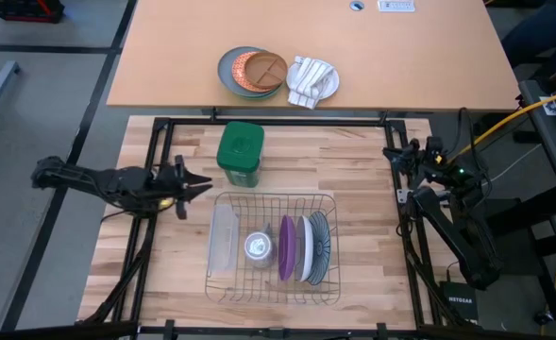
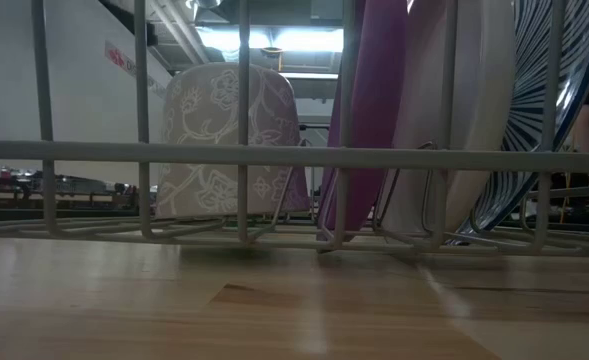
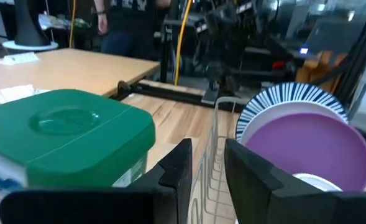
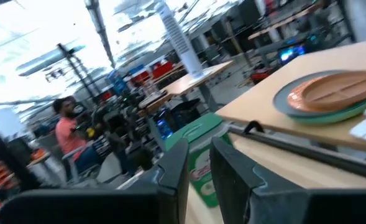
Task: Sort dishes
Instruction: Return to Home Position
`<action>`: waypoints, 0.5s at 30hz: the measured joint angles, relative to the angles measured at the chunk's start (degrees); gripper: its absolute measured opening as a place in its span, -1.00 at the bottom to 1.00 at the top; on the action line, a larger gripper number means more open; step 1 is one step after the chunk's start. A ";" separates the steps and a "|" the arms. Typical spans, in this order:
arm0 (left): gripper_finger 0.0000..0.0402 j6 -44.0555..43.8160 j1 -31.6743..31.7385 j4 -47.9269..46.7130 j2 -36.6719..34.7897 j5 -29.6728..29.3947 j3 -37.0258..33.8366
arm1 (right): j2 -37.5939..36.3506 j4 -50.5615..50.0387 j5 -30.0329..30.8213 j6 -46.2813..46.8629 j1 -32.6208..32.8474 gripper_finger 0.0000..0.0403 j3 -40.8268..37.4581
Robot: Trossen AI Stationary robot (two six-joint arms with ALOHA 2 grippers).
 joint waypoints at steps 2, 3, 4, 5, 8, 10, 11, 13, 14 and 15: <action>-0.58 0.36 0.00 -0.04 -4.72 0.00 -2.29 | 0.36 0.83 1.57 -0.56 0.00 -0.66 0.00; -0.58 0.91 0.00 -0.03 -7.04 -0.02 -3.36 | 0.78 1.48 1.82 -1.16 0.00 -0.66 0.00; -0.58 1.12 0.00 -0.20 -9.21 -0.02 -4.36 | 1.41 2.49 2.00 -1.27 0.00 -0.66 0.00; -0.58 1.23 0.00 -0.30 -11.11 -0.02 -5.24 | 2.25 4.28 2.04 -1.27 0.00 -0.66 0.00; -0.58 2.37 0.00 -0.51 -16.97 -0.02 -7.79 | 5.58 11.04 1.66 -1.16 0.00 -0.66 0.02; -0.58 2.90 0.00 -0.61 -20.31 -0.02 -9.23 | 8.43 15.14 0.95 -0.04 0.00 -0.66 0.07; -0.58 3.46 0.00 -0.71 -21.85 -0.04 -9.91 | 10.02 16.83 0.82 0.45 0.00 -0.66 0.07; -0.58 4.49 0.00 -0.31 -22.24 -0.58 -10.63 | 13.29 19.06 0.40 0.62 0.03 -0.66 0.08; -0.58 5.02 0.00 -0.52 -22.17 -0.67 -10.87 | 15.06 19.42 -0.18 0.60 0.02 -0.66 0.09; -0.58 5.21 0.00 -1.11 -22.06 -0.84 -11.11 | 16.78 19.54 -0.69 0.57 0.04 -0.66 0.09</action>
